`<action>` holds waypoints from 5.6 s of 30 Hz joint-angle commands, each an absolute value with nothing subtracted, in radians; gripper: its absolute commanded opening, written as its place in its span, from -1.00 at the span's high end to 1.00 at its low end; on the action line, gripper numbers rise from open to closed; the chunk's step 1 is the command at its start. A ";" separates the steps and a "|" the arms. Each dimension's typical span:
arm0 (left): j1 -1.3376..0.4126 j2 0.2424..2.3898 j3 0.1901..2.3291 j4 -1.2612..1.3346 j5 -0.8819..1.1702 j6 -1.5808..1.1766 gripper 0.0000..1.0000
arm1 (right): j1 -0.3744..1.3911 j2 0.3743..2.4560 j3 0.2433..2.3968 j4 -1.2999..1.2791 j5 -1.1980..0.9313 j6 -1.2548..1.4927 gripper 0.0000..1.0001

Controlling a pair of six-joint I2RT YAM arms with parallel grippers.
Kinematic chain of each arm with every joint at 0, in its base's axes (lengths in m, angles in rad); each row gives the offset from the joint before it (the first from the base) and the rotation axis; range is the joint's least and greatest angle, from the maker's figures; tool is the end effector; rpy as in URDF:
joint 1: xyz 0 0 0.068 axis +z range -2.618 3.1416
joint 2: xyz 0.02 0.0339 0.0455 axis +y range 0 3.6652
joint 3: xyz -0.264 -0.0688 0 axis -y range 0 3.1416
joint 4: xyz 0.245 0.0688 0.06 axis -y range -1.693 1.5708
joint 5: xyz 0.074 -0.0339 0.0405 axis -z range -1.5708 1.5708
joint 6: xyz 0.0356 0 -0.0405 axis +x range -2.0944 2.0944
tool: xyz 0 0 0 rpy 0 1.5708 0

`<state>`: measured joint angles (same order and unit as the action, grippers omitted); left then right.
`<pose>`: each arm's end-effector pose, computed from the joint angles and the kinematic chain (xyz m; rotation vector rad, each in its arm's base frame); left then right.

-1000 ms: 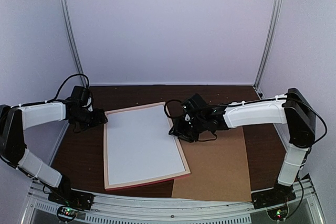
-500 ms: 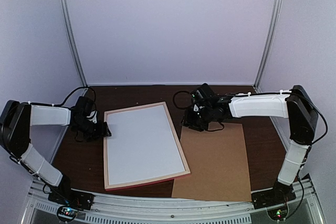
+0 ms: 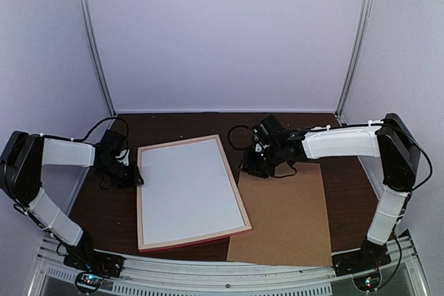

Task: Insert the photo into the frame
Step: Adjust the frame body at the center of the board, then pick up the backboard from the center of the board.

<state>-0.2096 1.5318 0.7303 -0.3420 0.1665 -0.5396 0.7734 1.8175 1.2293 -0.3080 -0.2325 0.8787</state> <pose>0.2614 -0.0616 0.1437 -0.4058 2.7424 -0.4353 0.2729 0.2779 0.1986 0.0317 2.7065 0.9114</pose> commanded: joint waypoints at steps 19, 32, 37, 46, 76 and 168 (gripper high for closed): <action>-0.212 1.695 0.976 -0.489 -0.030 -0.393 0.66 | 0.647 1.721 1.146 -0.403 -0.205 0.738 0.09; -0.162 1.889 1.302 -0.631 -0.153 -0.300 0.46 | 0.444 1.600 1.031 -0.562 -0.080 0.605 0.07; -0.140 1.911 1.364 -0.630 -0.143 -0.295 0.34 | 0.392 1.549 0.967 -0.616 -0.043 0.586 0.06; -0.148 1.760 1.218 -0.500 0.089 -0.369 -0.21 | 0.345 1.461 0.874 -0.641 -0.030 0.584 0.05; -0.181 1.749 1.020 -0.517 0.028 -0.382 0.36 | 0.339 1.486 0.802 -0.544 -0.147 0.610 0.06; -0.905 2.312 1.830 -0.712 0.087 -0.530 -0.44 | 0.276 1.633 0.849 -0.420 -0.263 0.573 0.15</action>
